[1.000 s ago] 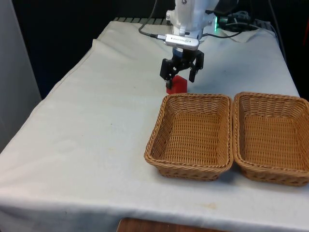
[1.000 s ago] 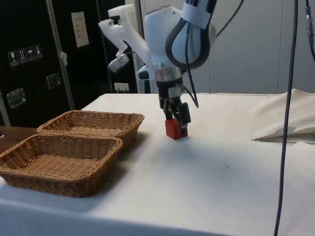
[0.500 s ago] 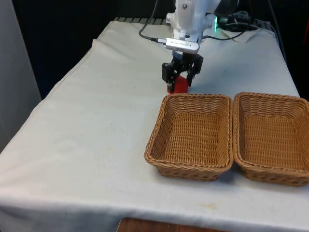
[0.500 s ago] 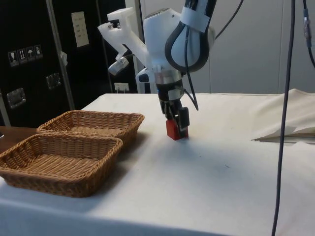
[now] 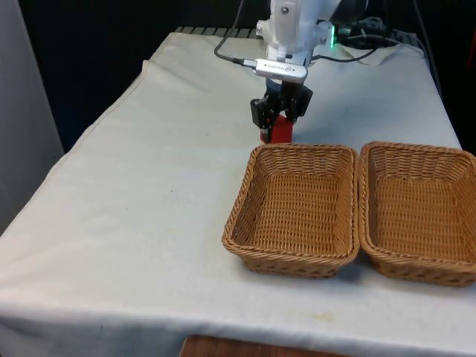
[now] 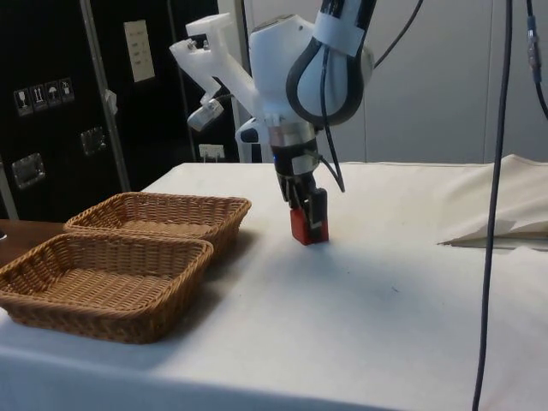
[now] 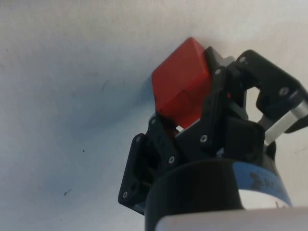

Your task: Pick up the red cube and place it into the right basket.

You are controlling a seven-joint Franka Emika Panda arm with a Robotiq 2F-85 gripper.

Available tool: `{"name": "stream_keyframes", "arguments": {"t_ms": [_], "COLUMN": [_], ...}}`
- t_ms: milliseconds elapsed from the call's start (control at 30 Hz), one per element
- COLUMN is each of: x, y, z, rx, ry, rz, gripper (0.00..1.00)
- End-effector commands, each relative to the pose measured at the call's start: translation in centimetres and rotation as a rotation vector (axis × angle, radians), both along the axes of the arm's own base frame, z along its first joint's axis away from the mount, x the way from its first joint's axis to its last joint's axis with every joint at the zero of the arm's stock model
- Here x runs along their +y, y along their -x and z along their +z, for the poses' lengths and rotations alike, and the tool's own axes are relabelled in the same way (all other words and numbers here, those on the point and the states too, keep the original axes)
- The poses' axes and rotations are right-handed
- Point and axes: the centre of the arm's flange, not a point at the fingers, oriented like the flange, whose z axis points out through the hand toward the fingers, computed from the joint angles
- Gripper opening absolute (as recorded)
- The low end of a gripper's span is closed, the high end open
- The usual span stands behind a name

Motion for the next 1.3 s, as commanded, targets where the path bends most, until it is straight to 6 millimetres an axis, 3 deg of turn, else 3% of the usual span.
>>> {"name": "stream_keyframes", "arguments": {"t_ms": [0,733,1267], "x": [0.2,1.1,1.5], "y": [-0.1,-0.6,-0.5], "z": [0.7,8.2,12.3], "rx": [-0.004,-0.026,-0.05], "ry": [-0.011,-0.058,-0.095], "rz": [0.0,-0.001,0.0], "gripper": [0.02,0.02,0.02]}}
